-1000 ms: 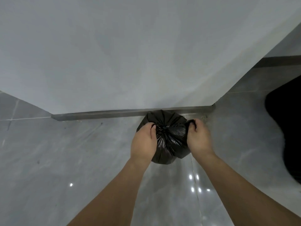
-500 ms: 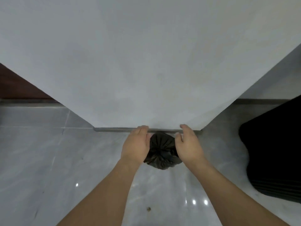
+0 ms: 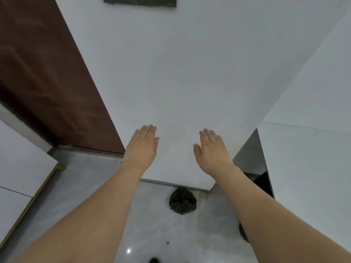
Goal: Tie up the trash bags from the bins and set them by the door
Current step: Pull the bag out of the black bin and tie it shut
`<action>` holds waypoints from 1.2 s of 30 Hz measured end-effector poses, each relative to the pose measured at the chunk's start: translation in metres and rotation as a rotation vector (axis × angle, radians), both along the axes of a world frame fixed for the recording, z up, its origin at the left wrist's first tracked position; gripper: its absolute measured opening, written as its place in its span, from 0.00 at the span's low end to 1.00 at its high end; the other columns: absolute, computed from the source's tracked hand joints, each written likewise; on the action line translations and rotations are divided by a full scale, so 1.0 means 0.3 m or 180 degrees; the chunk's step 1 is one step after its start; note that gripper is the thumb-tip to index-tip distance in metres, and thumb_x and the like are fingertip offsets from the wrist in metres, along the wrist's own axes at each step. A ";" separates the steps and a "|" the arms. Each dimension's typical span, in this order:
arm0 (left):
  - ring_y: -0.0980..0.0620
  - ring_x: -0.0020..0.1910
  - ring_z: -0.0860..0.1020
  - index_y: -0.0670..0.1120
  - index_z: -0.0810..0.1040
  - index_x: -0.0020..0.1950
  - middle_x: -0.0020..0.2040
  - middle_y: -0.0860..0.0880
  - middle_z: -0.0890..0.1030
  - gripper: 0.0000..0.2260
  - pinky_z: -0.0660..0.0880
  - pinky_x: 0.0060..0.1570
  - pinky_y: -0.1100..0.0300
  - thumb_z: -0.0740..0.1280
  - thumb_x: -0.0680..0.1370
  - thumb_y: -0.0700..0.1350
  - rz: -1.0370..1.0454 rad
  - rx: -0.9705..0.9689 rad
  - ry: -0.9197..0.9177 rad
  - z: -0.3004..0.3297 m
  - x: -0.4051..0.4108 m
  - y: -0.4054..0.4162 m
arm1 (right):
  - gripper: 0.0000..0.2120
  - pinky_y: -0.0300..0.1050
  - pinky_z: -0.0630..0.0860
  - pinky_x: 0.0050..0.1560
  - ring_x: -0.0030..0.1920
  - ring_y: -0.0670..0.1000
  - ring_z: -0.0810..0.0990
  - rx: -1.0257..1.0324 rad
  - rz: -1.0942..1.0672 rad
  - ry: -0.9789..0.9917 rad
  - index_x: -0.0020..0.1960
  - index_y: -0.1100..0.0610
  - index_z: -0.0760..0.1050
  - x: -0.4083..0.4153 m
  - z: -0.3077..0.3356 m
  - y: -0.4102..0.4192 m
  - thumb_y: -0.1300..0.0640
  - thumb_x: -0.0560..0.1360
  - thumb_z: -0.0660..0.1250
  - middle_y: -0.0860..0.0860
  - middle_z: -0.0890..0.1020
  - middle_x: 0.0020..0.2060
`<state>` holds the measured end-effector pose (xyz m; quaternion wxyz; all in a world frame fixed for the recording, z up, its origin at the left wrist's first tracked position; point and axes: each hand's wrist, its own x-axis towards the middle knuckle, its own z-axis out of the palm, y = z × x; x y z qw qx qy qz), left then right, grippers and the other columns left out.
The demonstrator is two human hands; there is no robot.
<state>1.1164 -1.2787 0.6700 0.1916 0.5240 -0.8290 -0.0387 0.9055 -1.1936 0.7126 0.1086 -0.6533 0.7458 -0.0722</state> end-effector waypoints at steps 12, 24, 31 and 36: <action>0.48 0.76 0.58 0.42 0.59 0.77 0.77 0.45 0.63 0.23 0.51 0.76 0.53 0.51 0.84 0.50 0.0394 -0.0303 -0.0477 0.361 0.234 0.141 | 0.27 0.52 0.45 0.77 0.78 0.56 0.49 -0.0308 0.0313 0.0107 0.78 0.63 0.50 0.245 0.260 0.049 0.50 0.83 0.48 0.58 0.54 0.78; 0.46 0.76 0.58 0.42 0.60 0.77 0.77 0.44 0.62 0.23 0.51 0.76 0.53 0.53 0.83 0.51 0.2074 0.0036 -0.0248 0.423 0.824 0.529 | 0.27 0.52 0.48 0.77 0.77 0.56 0.53 -0.0321 0.1834 -0.0066 0.77 0.61 0.54 0.866 0.256 0.056 0.49 0.82 0.50 0.57 0.57 0.77; 0.47 0.77 0.54 0.43 0.56 0.78 0.78 0.46 0.58 0.23 0.47 0.76 0.54 0.49 0.84 0.51 0.3203 -0.0012 -0.0191 0.447 1.288 0.965 | 0.27 0.51 0.47 0.76 0.77 0.55 0.52 -0.0491 0.3008 -0.0121 0.77 0.62 0.53 1.427 0.303 0.286 0.51 0.83 0.51 0.57 0.56 0.77; 0.48 0.78 0.54 0.43 0.56 0.78 0.78 0.46 0.57 0.24 0.49 0.76 0.54 0.50 0.84 0.51 0.3798 -0.0101 -0.0041 0.419 1.606 1.322 | 0.27 0.51 0.46 0.77 0.78 0.55 0.50 -0.0345 0.3679 -0.0197 0.78 0.62 0.51 1.844 0.303 0.550 0.51 0.83 0.50 0.58 0.54 0.78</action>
